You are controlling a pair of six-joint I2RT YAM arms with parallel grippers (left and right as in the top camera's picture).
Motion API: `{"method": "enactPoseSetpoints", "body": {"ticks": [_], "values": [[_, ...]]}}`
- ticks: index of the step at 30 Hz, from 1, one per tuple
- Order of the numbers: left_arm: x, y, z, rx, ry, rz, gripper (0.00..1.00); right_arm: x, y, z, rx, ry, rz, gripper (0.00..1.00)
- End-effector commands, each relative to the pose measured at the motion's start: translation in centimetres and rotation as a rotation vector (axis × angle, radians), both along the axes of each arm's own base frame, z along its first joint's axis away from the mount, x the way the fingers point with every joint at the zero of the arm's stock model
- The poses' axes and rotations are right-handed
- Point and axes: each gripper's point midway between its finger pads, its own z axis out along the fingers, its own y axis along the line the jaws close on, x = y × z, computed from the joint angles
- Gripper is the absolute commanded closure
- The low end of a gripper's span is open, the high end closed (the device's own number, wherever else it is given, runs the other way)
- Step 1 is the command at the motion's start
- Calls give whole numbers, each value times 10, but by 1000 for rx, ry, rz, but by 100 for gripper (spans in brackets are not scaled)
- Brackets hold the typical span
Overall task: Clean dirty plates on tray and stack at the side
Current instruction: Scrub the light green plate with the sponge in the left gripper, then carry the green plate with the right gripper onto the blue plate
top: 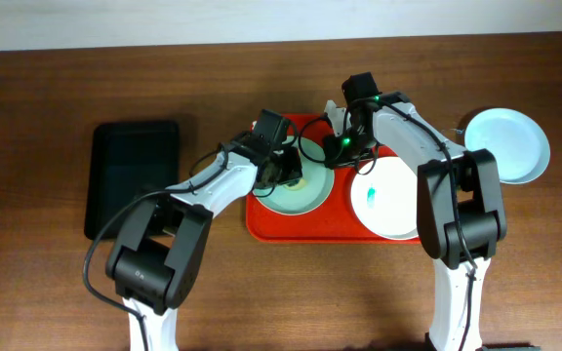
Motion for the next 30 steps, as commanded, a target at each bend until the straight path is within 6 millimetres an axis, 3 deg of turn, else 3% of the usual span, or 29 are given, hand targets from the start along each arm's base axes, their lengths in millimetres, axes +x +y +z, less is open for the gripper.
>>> {"method": "enactPoseSetpoints", "body": {"ticks": [1,4,9,14,18,20,23,28,30], "values": [[10,48,-49,217,12,93,100,-3,-9,-11,-63,10,-10,96],[9,92,-53,419,2,124,100,-4,-9,-11,-64,14,-10,96],[11,141,-33,626,21,178,100,-2,-10,-11,-68,8,-10,96],[18,138,8,613,15,181,100,6,-30,-14,-188,-30,-29,96],[15,115,52,466,11,136,100,20,-45,-1,-287,-86,-48,96],[18,123,84,437,-39,169,100,29,-56,18,-352,-128,-65,96],[24,165,110,462,-73,269,100,40,-74,61,-451,-205,-96,96],[10,241,103,537,44,316,100,51,-86,168,-658,-411,-141,96],[8,260,102,536,66,355,100,49,-85,206,-766,-496,-151,96]]}}
